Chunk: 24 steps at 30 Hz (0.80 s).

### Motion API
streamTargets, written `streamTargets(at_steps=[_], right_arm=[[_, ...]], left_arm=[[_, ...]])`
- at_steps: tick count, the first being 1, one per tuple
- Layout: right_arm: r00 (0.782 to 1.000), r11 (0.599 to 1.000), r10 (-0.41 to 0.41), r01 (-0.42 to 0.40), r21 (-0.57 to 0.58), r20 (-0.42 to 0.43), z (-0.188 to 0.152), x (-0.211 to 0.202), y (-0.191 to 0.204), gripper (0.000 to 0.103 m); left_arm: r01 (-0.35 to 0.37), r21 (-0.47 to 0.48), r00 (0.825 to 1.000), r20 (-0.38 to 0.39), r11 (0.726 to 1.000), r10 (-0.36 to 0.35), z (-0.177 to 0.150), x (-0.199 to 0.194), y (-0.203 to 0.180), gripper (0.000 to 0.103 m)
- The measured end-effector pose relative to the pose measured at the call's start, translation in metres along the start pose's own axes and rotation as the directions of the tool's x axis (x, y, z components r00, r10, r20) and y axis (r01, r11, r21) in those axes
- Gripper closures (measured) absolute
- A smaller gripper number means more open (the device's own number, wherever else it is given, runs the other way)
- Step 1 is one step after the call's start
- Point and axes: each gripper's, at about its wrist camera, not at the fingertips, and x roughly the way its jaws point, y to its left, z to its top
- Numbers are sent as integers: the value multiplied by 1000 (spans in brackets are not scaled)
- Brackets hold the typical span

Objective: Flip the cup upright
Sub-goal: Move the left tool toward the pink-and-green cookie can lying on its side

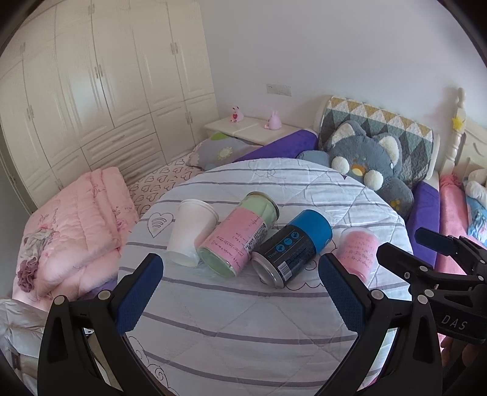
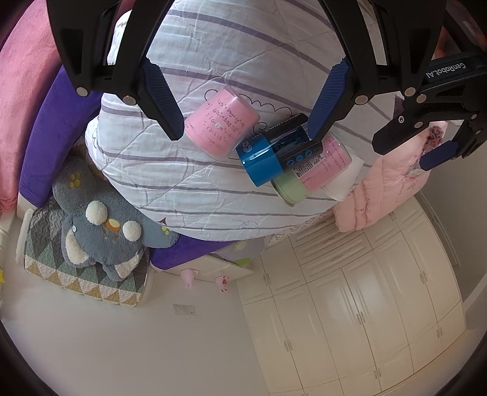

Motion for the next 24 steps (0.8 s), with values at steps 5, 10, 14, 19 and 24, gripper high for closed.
streamTargets(at_steps=[5, 10, 14, 19, 24], right_arm=[[999, 1000, -2, 3, -21, 37, 3, -8, 3, 18], [997, 999, -16, 19, -41, 76, 6, -17, 6, 18], [994, 999, -13, 17, -39, 107, 7, -25, 6, 19], [992, 999, -18, 23, -39, 125, 5, -34, 5, 18], [990, 999, -19, 25, -39, 140, 5, -41, 4, 18]], left_arm=[[40, -38, 999, 8, 998, -39, 1, -3, 4, 0], [61, -51, 998, 36, 997, -59, 2, -8, 5, 0], [95, -65, 993, 77, 993, -90, 3, -12, 5, 0], [118, -56, 987, 116, 991, -111, 3, -16, 2, 0], [111, -47, 983, 150, 993, -103, 4, -24, 0, 0]])
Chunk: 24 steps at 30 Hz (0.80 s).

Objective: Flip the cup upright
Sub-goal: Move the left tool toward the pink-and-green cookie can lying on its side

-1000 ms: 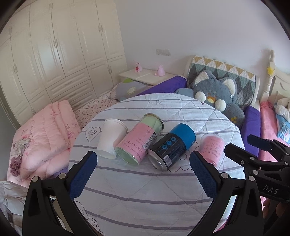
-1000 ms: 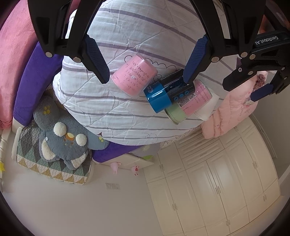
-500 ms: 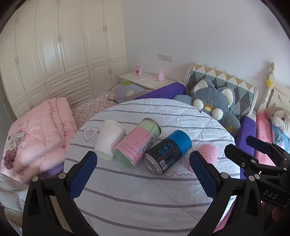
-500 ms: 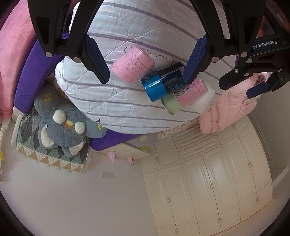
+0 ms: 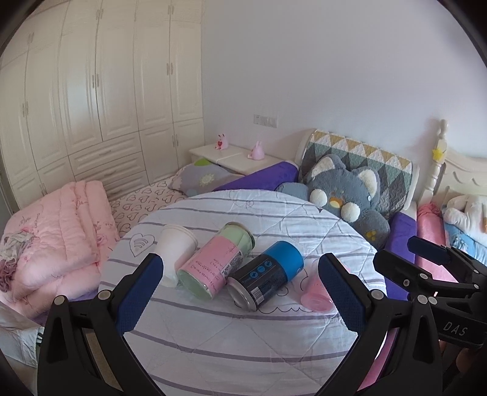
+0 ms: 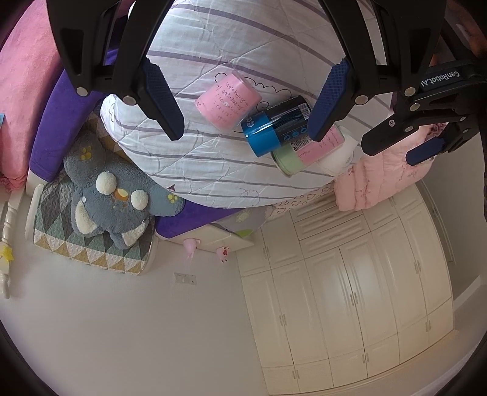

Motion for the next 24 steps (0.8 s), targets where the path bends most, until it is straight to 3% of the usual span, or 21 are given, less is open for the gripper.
streamTargets(at_steps=[24], right_arm=[[1000, 1000, 5, -4, -8, 1, 2, 0, 1, 18]], left_arm=[[-11, -9, 1000, -19, 1000, 11, -2, 4, 7, 0]])
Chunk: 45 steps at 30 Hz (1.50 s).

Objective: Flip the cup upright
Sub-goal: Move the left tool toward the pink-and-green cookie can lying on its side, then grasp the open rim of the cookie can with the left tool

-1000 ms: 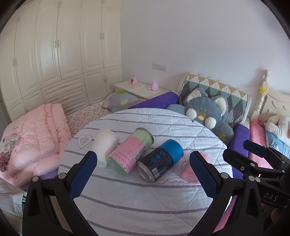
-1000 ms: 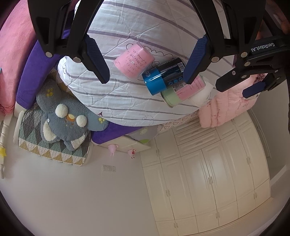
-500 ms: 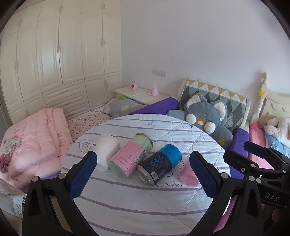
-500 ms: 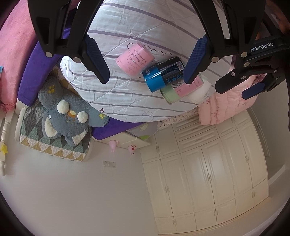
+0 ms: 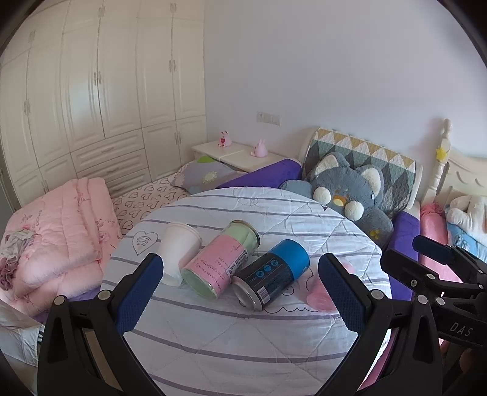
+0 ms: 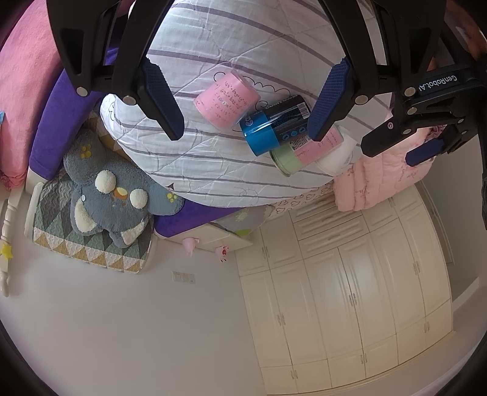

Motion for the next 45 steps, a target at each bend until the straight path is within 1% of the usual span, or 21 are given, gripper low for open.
streamTargets(at_steps=[14, 18, 20, 22, 25, 27, 29, 30, 32, 36, 38, 39, 43, 45], right_arm=[[1000, 1000, -5, 6, 14, -30, 0, 21, -7, 18], [999, 1000, -9, 11, 25, -48, 1, 32, -10, 18], [998, 1000, -9, 10, 30, -59, 1, 37, -12, 18], [997, 999, -9, 11, 33, -72, 1, 43, -14, 19], [996, 999, -4, 8, 41, -88, -1, 52, -17, 19], [995, 999, -2, 7, 48, -95, -1, 57, -19, 19], [995, 999, 0, 5, 54, -104, -1, 61, -21, 19], [994, 998, 1, 5, 58, -106, 0, 63, -22, 19], [994, 998, 4, 3, 65, -111, 0, 67, -24, 19], [993, 997, 15, -6, 73, -118, 1, 78, -25, 19], [992, 997, 17, -8, 75, -121, 3, 84, -26, 19], [992, 997, 19, -9, 76, -124, 4, 87, -26, 19], [990, 996, 27, -14, 90, -140, 4, 100, -28, 19], [988, 995, 31, -17, 96, -149, 4, 105, -28, 19]], left_arm=[[23, 34, 999, -39, 999, -22, 6, 38, -3, 0], [56, 65, 996, -77, 996, -51, 8, 53, -2, 0], [92, 98, 990, -115, 991, -80, 8, 62, 0, 0], [122, 97, 981, -165, 988, -104, 9, 74, 5, 0], [133, 78, 970, -217, 988, -113, 10, 93, 13, 0], [126, 71, 964, -243, 990, -105, 12, 104, 17, 0], [95, 80, 960, -273, 992, -70, 14, 117, 19, 0], [69, 89, 957, -286, 994, -41, 15, 124, 20, 0], [75, 94, 949, -314, 993, -42, 15, 135, 24, 0], [69, 73, 930, -365, 995, -37, 17, 158, 27, 0], [69, 78, 918, -396, 995, -33, 16, 173, 28, 0], [74, 74, 906, -421, 994, -36, 15, 181, 29, 0], [76, 28, 874, -484, 997, -53, 9, 208, 34, 0], [87, 20, 867, -495, 996, -65, 8, 214, 34, 0]])
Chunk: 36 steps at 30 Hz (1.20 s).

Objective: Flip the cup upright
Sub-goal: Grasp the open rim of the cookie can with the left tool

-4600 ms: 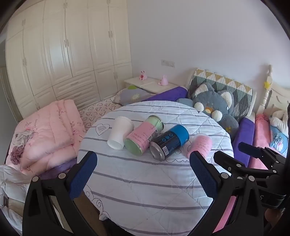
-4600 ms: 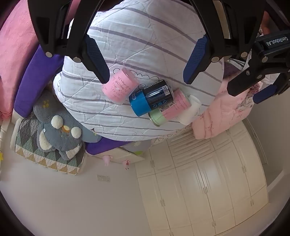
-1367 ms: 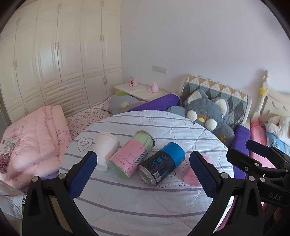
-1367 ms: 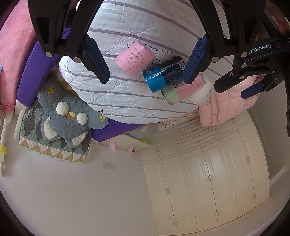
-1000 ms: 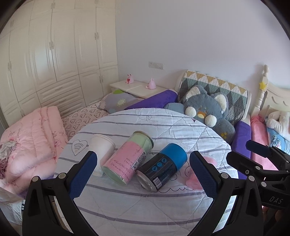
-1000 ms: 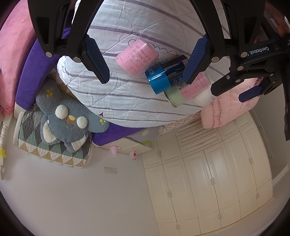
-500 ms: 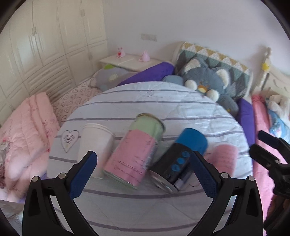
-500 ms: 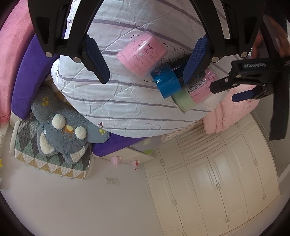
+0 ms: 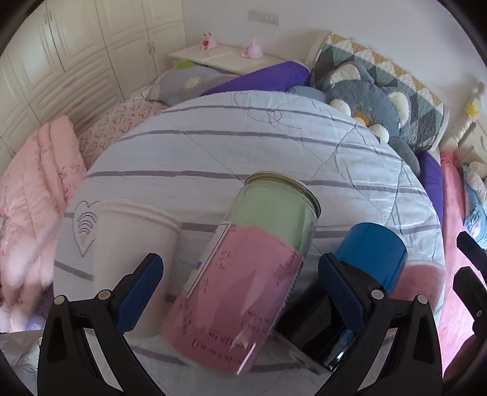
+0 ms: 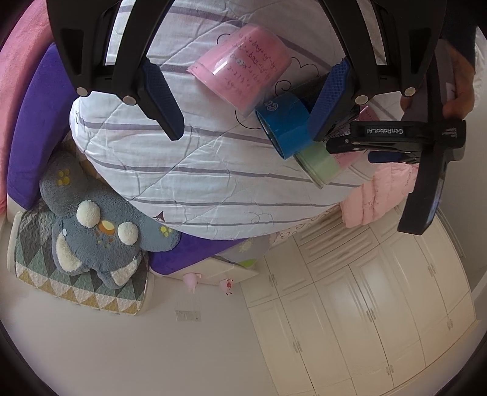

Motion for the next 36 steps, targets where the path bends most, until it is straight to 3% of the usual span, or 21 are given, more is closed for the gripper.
streamTargets(at_steps=[7, 11, 18, 36], right_arm=[[1000, 1000, 16, -15, 6, -21, 1, 16, -1, 19], [999, 1000, 22, -22, 7, -33, -1, 22, 1, 19], [999, 1000, 29, -29, 5, -35, 0, 23, 5, 19], [999, 999, 37, -38, -34, -12, 0, 3, 29, 19]], left_arm=[[5, -4, 999, -44, 1000, -6, 4, 22, 1, 4], [13, -20, 999, -43, 1000, -14, 6, 24, 0, 22], [-20, -43, 999, -37, 999, 18, 6, 20, 4, 24], [-62, -120, 992, 102, 991, 75, -12, -70, 16, 29]])
